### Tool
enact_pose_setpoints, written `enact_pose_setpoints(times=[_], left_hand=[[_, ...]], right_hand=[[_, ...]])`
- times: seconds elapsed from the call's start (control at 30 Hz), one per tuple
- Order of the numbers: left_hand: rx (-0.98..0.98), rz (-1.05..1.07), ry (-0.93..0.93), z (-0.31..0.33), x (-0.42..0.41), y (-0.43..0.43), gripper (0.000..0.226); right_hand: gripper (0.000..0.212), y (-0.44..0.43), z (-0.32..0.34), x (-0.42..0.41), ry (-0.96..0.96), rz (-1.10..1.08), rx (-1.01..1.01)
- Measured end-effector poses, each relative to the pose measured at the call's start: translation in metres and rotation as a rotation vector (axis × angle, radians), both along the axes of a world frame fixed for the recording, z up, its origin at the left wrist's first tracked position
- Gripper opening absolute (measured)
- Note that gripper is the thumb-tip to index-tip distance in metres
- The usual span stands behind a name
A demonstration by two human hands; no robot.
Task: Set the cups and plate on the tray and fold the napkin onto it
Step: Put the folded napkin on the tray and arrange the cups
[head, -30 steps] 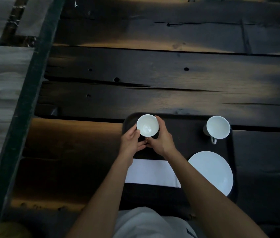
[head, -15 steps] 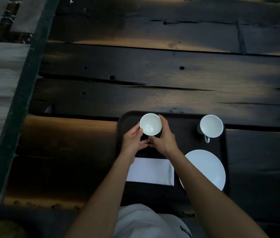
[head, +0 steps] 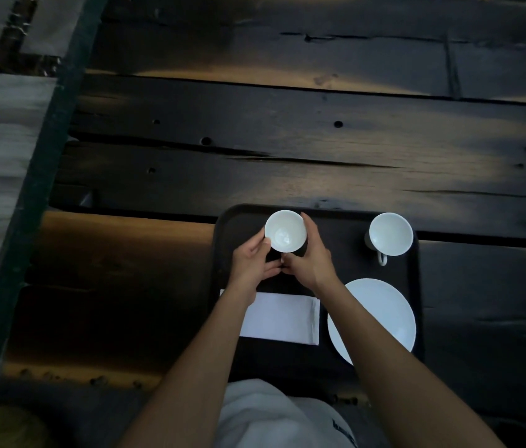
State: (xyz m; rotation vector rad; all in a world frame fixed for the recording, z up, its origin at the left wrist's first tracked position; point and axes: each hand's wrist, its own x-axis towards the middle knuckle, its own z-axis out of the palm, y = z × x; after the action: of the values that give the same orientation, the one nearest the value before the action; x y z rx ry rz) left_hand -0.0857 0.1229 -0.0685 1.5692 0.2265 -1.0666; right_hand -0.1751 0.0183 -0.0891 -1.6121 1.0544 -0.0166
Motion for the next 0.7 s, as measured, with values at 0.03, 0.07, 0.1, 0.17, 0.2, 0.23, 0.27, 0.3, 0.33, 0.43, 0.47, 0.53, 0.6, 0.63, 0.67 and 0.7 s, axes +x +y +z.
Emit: enact_pose_setpoints(times=[0.03,0.07,0.1,0.17,0.2,0.23,0.27,0.3,0.33,0.43,0.47,0.53,0.6,0.63,0.67,0.7], left_hand=[[0.001,0.004,-0.003,0.000,-0.001,-0.001,0.042],[0.006,0.006,-0.007,0.000,-0.002,-0.001,0.042],[0.010,0.006,-0.008,0.001,-0.003,-0.002,0.042],[0.009,0.005,-0.005,0.001,-0.004,-0.004,0.042],[0.007,0.006,-0.005,0.001,-0.004,-0.004,0.041],[0.008,0.009,-0.005,0.001,-0.005,-0.004,0.041],[0.009,0.012,-0.004,0.000,-0.005,-0.005,0.041],[0.008,0.015,-0.001,0.000,-0.006,-0.005,0.041],[0.006,0.017,0.001,-0.001,-0.006,-0.005,0.041],[0.003,0.023,0.004,-0.001,-0.008,-0.007,0.040],[0.003,0.026,0.007,-0.001,-0.008,-0.008,0.040],[0.002,0.028,0.015,-0.001,-0.009,-0.009,0.040],[0.001,0.029,0.026,-0.001,-0.010,-0.011,0.041],[-0.001,0.033,0.032,-0.001,-0.010,-0.012,0.041],[-0.003,0.038,0.038,0.000,-0.011,-0.012,0.041],[-0.005,0.043,0.042,0.000,-0.012,-0.013,0.041]], right_hand=[[0.093,-0.001,0.000,-0.001,-0.004,0.004,-0.006],[0.093,-0.001,0.000,-0.001,-0.007,0.008,-0.009],[0.093,-0.002,0.000,-0.002,-0.008,0.009,-0.008],[0.093,-0.003,-0.001,-0.003,-0.009,0.002,-0.004],[0.094,-0.004,-0.001,-0.004,-0.010,0.001,-0.004],[0.094,-0.004,-0.001,-0.005,-0.011,0.002,-0.002],[0.094,-0.005,-0.001,-0.006,-0.011,0.005,0.001],[0.094,-0.005,-0.001,-0.006,-0.009,0.008,0.003],[0.094,-0.006,0.000,-0.006,-0.009,0.009,0.004],[0.094,-0.006,0.000,-0.008,-0.010,-0.008,0.026],[0.095,-0.006,-0.001,-0.008,-0.009,-0.014,0.030],[0.095,-0.007,0.000,-0.010,-0.005,-0.018,0.027],[0.096,-0.008,0.001,-0.012,-0.001,-0.013,0.019],[0.096,-0.009,0.001,-0.012,0.002,-0.013,0.019],[0.097,-0.010,0.001,-0.013,0.005,-0.016,0.021],[0.097,-0.011,0.002,-0.014,0.009,-0.019,0.023]])
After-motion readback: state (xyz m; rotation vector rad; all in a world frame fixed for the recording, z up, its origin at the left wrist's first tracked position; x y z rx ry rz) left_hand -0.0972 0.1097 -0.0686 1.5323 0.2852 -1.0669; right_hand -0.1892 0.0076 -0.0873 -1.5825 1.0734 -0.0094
